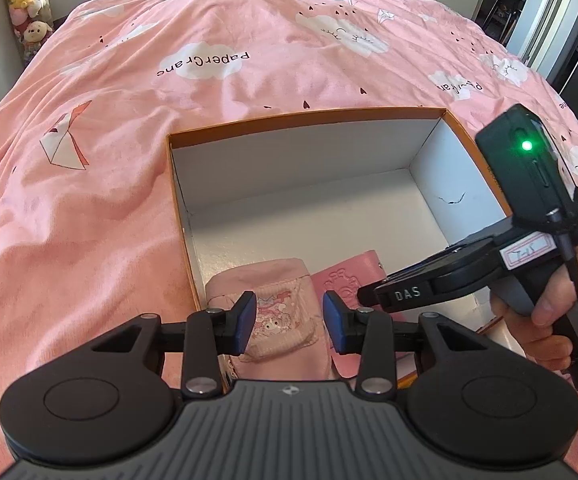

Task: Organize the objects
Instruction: 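Lower the pink wallet beside the pouch and open the right tool, then grasp the black gold-lettered box with the left tool while the right tool reaches the pile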

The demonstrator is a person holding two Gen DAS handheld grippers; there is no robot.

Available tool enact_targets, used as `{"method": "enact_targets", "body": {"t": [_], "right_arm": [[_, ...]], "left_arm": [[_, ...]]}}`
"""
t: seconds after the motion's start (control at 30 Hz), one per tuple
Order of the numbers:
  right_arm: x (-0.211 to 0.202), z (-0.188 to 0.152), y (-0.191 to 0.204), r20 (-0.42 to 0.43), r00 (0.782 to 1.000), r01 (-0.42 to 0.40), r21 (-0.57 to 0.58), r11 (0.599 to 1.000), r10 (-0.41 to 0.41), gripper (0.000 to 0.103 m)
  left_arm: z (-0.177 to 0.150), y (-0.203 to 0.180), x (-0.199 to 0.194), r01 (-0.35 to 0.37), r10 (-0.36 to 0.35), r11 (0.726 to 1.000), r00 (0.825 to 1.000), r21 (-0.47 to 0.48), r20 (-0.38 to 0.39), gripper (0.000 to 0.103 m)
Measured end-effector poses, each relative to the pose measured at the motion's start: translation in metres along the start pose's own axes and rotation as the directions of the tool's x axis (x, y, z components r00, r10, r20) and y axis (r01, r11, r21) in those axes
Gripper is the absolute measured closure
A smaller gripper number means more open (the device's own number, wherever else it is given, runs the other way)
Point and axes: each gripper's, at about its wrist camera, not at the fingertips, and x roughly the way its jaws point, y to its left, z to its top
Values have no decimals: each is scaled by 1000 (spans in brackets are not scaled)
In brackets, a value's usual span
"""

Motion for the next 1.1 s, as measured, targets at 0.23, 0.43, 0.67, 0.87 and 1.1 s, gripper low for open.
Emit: {"method": "enact_targets", "body": {"t": [0.23, 0.43, 0.67, 0.87, 1.1], "right_arm": [[11, -2, 2, -22, 998, 51, -7, 999, -51, 68], [-1, -5, 3, 30, 994, 106, -35, 994, -105, 68], [-61, -31, 12, 218, 974, 77, -93, 993, -55, 68], [-102, -71, 30, 380, 925, 64, -148, 987, -3, 68], [-124, -115, 49, 412, 909, 28, -200, 979, 58, 73]], "left_arm": [[-4, 2, 1, -8, 7, 999, 1000, -34, -22, 58], [-6, 2, -6, -5, 5, 999, 1000, -50, -11, 58], [-11, -3, -28, 11, -10, 998, 1000, -66, 24, 58], [-25, -8, -56, 34, -29, 996, 998, -88, 50, 58], [-61, -3, -62, 25, -35, 976, 999, -217, -38, 52]]}}
